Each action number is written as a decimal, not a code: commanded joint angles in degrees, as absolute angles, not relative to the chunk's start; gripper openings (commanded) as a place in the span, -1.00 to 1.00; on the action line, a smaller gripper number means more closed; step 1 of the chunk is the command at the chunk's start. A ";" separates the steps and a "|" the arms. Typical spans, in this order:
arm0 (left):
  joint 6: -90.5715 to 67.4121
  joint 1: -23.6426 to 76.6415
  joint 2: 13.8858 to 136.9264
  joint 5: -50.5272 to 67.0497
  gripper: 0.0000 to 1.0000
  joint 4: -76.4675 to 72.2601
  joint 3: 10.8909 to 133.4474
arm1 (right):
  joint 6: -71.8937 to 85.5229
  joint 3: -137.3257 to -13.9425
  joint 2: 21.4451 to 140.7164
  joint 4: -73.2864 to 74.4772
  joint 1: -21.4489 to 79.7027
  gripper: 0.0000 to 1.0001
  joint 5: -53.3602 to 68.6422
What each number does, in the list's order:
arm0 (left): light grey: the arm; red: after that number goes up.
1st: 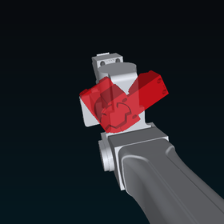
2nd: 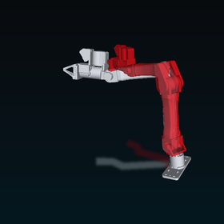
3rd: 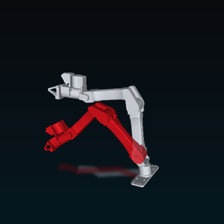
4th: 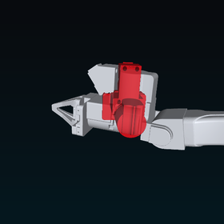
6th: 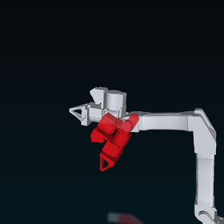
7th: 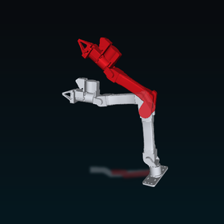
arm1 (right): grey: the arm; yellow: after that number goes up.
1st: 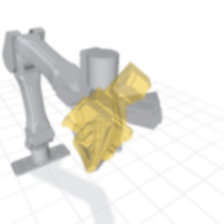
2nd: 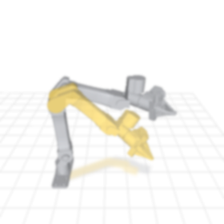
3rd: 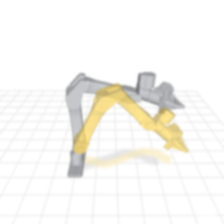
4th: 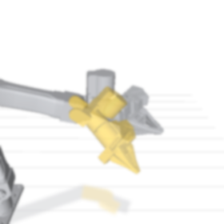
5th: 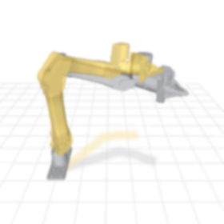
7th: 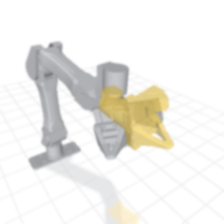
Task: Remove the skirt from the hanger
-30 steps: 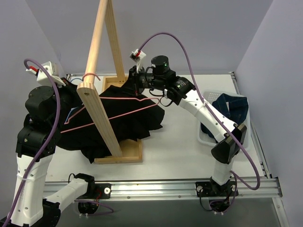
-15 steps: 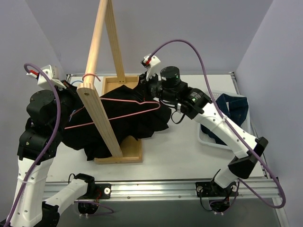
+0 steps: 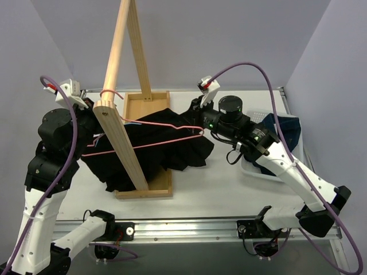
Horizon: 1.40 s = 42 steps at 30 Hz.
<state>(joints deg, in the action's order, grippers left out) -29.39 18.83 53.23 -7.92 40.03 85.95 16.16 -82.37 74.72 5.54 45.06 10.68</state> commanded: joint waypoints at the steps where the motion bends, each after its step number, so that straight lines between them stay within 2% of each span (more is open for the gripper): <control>1: -25.49 16.52 51.15 -20.13 -0.95 35.60 87.19 | 12.74 -78.93 68.74 14.50 38.15 -1.00 -4.39; 11: -24.26 16.52 51.59 -21.18 -0.95 35.07 86.49 | 13.10 -76.55 65.21 17.92 32.88 -1.00 -7.20; 15: -22.94 16.52 51.33 -21.53 -0.95 34.98 85.43 | 13.01 -76.91 64.95 20.56 30.51 -1.00 -14.30; 18: -22.50 16.44 50.80 -21.71 -0.95 34.98 84.55 | 13.71 -75.68 64.08 20.22 27.70 -1.00 -14.69; 21: -23.29 16.44 50.10 -20.48 -0.95 34.63 83.76 | 13.27 -72.96 63.28 15.92 26.98 -1.00 -3.37; 22: -23.46 16.44 50.01 -19.52 -0.95 34.72 83.76 | 13.01 -72.34 63.63 14.86 26.98 -1.00 4.75; 26: -25.05 16.44 50.01 -16.53 -0.95 34.81 84.28 | 15.02 -71.02 64.95 6.97 27.25 -1.00 17.81; 27: -25.66 16.44 50.01 -15.91 -0.95 34.72 84.37 | 15.90 -70.84 65.13 5.46 27.25 -0.57 18.71; 28: -25.84 16.44 50.10 -15.39 -0.95 34.63 84.64 | 16.52 -70.93 65.47 4.41 27.42 -0.04 19.94; 30: -26.71 16.44 50.54 -14.42 -0.95 34.89 85.77 | 16.61 -71.45 66.09 1.95 28.04 0.71 24.23; 33: -27.77 16.44 51.41 -12.92 -0.95 35.42 87.97 | 16.18 -70.23 66.53 -2.71 28.30 0.82 25.48; 42: -31.37 16.44 53.88 -8.18 -0.95 36.47 92.11 | 13.27 -65.39 72.41 -14.15 28.56 0.64 45.77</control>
<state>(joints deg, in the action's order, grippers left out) -28.36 16.71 54.00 -11.20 39.62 88.40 14.81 -66.35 70.08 -6.92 27.92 34.87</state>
